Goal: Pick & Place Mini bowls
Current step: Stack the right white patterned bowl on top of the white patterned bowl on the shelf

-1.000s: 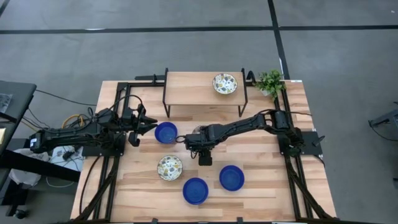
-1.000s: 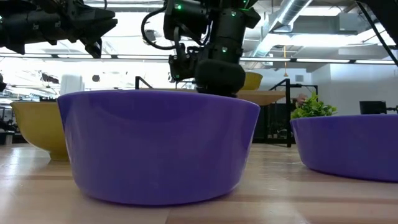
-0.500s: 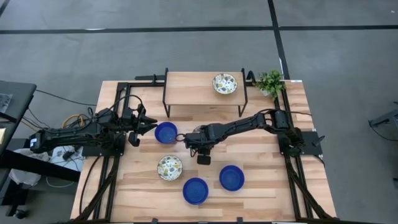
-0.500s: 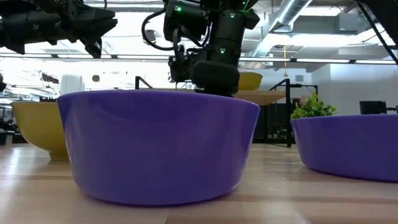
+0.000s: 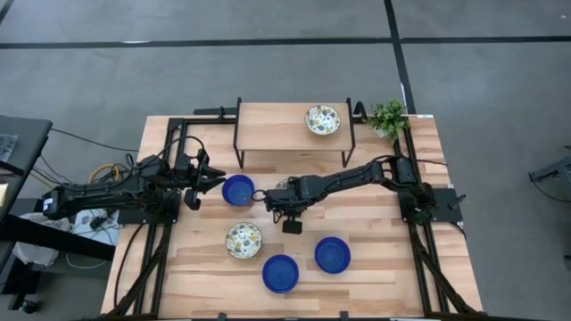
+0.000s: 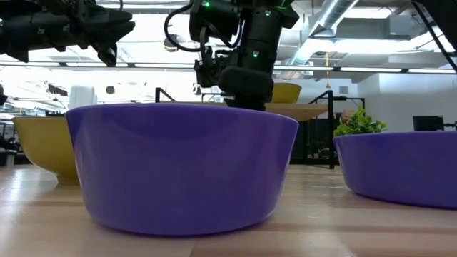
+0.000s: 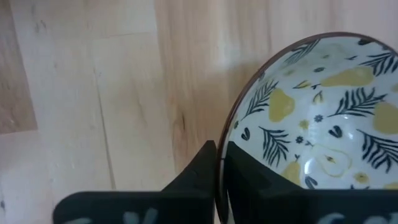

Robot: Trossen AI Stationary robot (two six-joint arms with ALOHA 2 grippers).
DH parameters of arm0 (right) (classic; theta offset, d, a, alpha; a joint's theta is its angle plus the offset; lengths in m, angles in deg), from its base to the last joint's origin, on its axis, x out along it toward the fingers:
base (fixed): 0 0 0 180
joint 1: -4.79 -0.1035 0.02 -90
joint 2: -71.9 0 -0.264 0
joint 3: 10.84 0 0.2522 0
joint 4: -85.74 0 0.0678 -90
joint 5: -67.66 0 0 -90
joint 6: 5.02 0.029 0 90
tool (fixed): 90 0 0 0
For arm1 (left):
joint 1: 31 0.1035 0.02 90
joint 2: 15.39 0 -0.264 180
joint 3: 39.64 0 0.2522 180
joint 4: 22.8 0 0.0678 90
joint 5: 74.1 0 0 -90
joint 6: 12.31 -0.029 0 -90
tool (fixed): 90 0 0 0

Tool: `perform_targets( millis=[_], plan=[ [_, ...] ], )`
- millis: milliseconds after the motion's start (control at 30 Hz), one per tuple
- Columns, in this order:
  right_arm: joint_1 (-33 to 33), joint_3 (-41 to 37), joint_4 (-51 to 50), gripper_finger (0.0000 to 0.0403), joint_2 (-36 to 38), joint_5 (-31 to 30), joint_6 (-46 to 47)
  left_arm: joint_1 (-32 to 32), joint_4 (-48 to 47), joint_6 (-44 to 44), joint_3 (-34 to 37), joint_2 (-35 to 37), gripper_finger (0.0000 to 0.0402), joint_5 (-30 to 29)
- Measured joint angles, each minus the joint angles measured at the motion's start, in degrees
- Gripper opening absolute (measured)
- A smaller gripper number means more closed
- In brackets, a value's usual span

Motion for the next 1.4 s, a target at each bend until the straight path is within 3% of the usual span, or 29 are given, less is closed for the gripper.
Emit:
perform_targets(
  millis=[400, 700, 1000, 1200, 1400],
  plan=[
    [-0.8, 3.1, -3.3, 0.0002, -0.4, -1.4, 0.3, 0.0, 0.0, 0.0, 0.0, 0.0, 0.0082, 0.0],
    [-2.2, 20.2, -18.8, 0.0001, -0.4, -0.2, -5.1, 0.0, 0.0, 0.0, 0.0, 0.0, 0.0082, 0.0],
    [-2.8, 39.1, -36.9, 0.0001, 0.0, 14.6, -15.7, 0.0, 0.0, 0.0, 0.0, 0.0, 0.0082, 0.0],
    [-2.8, 37.6, -37.2, 0.0000, 5.1, 28.3, -18.0, 0.0, 0.0, 0.0, 0.0, -0.5, 0.0082, 0.0],
    [-2.9, 37.6, -32.9, 0.0000, 8.4, 31.2, -18.0, 0.0, 0.0, 0.0, 0.0, -1.5, 0.0082, 0.0]
  ],
)
